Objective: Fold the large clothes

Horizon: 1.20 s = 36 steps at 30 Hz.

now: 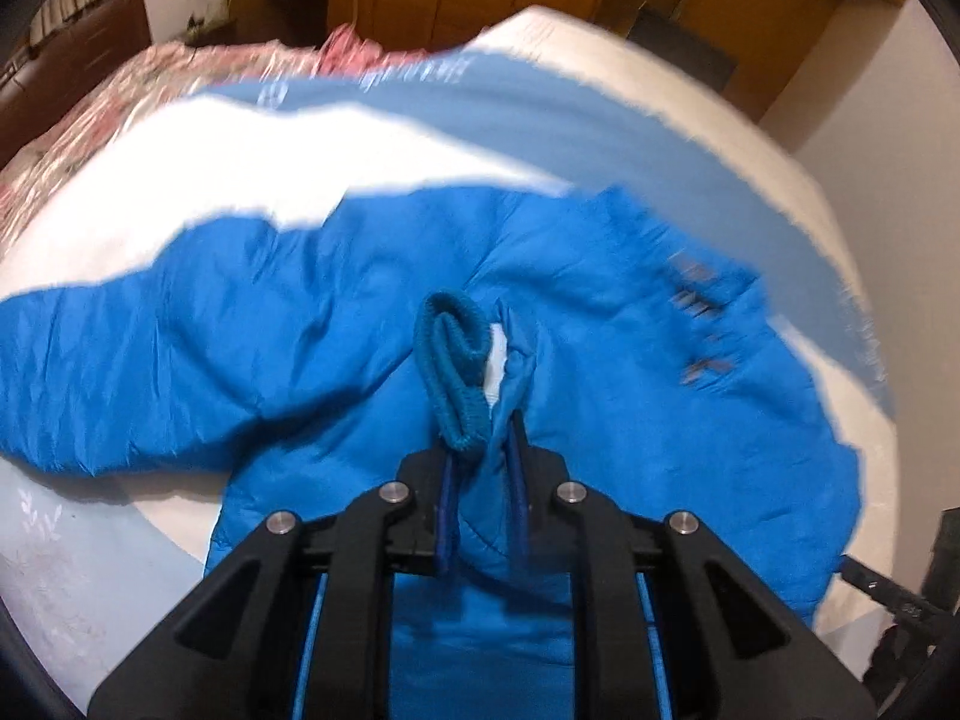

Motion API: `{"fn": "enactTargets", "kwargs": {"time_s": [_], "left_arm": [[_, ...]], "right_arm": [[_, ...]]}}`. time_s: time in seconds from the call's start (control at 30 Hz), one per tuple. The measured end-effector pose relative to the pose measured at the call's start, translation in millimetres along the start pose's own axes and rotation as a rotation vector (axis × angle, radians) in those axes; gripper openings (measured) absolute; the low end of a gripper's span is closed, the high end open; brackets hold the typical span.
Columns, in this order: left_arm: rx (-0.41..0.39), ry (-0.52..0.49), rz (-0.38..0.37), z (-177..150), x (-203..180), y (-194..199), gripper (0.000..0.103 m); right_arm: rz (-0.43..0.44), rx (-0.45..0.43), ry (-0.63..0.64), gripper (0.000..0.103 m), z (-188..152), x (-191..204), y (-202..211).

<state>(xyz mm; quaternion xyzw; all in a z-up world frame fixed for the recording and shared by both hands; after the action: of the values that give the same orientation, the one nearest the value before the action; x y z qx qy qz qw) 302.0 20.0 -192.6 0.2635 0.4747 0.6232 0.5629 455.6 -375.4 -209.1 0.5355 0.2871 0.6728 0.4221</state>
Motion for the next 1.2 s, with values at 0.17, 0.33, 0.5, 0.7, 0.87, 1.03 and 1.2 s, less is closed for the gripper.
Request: {"fn": "enactTargets", "kwargs": {"time_s": [0.17,0.33,0.5,0.7,0.87,1.03,1.2], "left_arm": [[0.055,0.028,-0.003,-12,26,-30,0.017],[0.043,0.053,0.000,-5,31,-5,0.024],[-0.081,0.014,-0.023,11,18,51,0.021],[0.041,-0.095,-0.041,-8,-19,12,0.022],[0.134,-0.132,-0.037,-28,-13,-29,0.020],[0.147,-0.120,-0.089,-27,-7,-32,0.019],[0.089,-0.087,-0.137,-18,23,19,0.025]], "right_arm": [[-0.078,0.040,0.007,0.027,-8,-10,-24],[-0.097,0.037,-0.007,0.027,-6,-7,-12],[-0.096,-0.025,0.055,0.030,-2,31,19],[-0.117,0.043,0.087,0.030,-5,64,-19],[-0.168,0.093,0.038,0.029,-15,50,-56],[-0.173,0.082,-0.005,0.028,-15,44,-62],[-0.145,0.034,-0.037,0.034,-16,63,-37]]}}
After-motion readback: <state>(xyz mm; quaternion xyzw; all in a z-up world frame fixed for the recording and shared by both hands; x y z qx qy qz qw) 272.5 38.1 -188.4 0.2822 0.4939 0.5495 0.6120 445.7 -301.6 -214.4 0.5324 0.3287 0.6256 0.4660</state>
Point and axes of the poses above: each gripper's, at about its wrist camera, not at the fingertips, and y roughly against the way its jaws point, x to its left, z to its top, the point moved 6 cm from there along -y, roughly the way its jaws point, and after that the axes turned 1 degree about y, right-handed, at the moved point
